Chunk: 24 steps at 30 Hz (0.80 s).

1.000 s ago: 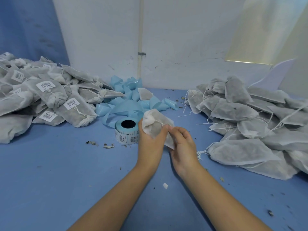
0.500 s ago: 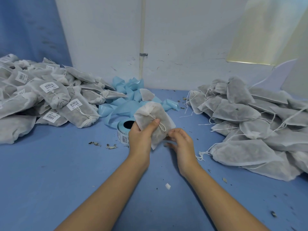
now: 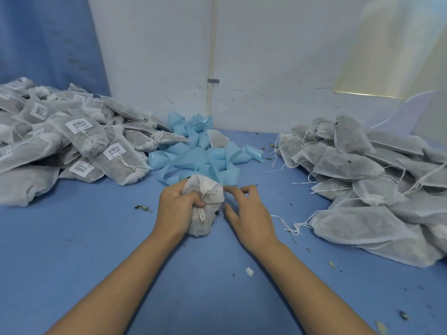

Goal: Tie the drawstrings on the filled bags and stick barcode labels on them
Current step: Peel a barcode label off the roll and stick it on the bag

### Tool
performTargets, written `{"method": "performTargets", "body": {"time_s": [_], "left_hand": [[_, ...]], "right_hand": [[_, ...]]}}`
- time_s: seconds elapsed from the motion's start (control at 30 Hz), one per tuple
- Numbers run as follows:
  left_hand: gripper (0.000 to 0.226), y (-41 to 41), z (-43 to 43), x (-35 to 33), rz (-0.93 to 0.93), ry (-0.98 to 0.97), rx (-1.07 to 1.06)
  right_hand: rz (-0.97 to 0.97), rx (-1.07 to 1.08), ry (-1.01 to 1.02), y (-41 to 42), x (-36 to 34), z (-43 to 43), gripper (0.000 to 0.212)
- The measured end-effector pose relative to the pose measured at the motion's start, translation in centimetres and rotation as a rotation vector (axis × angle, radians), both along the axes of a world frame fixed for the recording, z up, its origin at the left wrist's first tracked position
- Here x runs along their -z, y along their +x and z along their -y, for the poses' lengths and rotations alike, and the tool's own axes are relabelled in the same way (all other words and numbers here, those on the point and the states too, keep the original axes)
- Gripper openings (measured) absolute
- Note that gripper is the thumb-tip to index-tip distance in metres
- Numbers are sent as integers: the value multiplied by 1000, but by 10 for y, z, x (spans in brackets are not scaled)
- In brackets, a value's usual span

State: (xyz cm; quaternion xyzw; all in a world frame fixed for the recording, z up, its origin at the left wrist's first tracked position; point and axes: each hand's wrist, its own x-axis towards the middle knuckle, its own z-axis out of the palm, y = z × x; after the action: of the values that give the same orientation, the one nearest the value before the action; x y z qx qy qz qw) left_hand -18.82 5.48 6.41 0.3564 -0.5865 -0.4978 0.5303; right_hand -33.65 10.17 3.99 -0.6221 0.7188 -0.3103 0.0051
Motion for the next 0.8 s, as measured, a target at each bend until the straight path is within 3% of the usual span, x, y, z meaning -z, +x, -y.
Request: {"method": "performTargets", "body": {"time_s": [0.07, 0.2, 0.4, 0.57, 0.7, 0.8], "left_hand": [[21, 4, 3, 3, 51, -27, -6], [17, 7, 5, 4, 86, -5, -36], [12, 8, 10, 7, 156, 6, -40], [28, 9, 14, 10, 217, -22, -40], [13, 11, 16, 10, 354, -105, -72], [20, 12, 18, 11, 501, -198, -108]], "right_hand": [[46, -6, -61, -1, 0, -1, 41], [-81, -61, -51, 3, -1, -2, 49], [-155, -39, -100, 4, -6, -5, 15], [-93, -87, -110, 0, -6, -1, 14], [-89, -15, -131, -6, -9, 0, 13], [-177, 24, -144, -10, -11, -2, 13]]}}
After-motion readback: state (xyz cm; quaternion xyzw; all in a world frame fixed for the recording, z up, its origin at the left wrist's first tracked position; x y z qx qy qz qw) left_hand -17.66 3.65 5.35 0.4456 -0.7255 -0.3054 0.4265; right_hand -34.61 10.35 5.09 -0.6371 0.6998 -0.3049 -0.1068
